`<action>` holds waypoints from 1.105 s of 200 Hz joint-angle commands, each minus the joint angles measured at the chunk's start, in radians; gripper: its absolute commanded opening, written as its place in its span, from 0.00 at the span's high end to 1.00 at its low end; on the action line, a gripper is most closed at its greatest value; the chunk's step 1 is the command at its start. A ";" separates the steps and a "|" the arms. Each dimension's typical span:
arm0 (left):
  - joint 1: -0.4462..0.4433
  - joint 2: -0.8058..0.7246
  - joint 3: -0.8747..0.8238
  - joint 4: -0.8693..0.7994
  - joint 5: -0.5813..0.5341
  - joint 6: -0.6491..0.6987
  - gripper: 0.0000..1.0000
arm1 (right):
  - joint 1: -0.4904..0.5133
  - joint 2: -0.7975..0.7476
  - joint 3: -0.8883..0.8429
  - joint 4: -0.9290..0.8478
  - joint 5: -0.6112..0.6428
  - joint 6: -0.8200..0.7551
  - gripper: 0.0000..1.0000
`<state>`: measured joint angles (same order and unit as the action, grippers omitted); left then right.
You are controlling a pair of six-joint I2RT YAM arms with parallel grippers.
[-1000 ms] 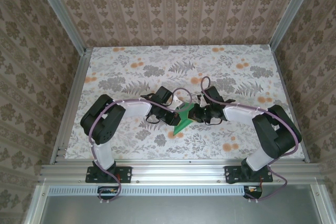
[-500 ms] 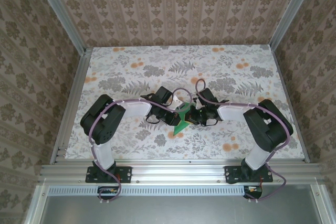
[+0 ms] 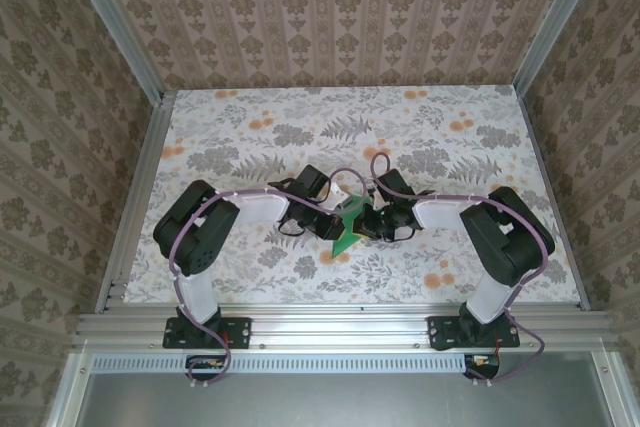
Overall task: Fold a paper plane with a square sheet of paper (pick it up from the middle)
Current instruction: Third fold the triangle at the center of the table.
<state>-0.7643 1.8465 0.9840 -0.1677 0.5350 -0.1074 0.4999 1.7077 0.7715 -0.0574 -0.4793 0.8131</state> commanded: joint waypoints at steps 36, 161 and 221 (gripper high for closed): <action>-0.006 -0.017 -0.043 -0.015 -0.032 -0.007 1.00 | -0.022 -0.080 0.004 -0.039 0.012 -0.021 0.87; -0.003 -0.048 -0.036 -0.022 -0.019 0.001 1.00 | -0.071 0.061 0.176 -0.151 0.082 -0.131 0.88; -0.001 -0.065 -0.030 -0.023 -0.024 -0.005 1.00 | -0.072 0.143 0.223 -0.261 0.140 -0.203 0.90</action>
<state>-0.7650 1.8236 0.9569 -0.1528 0.5232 -0.1093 0.4339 1.8236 0.9810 -0.2207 -0.3908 0.6624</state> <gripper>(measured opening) 0.050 0.098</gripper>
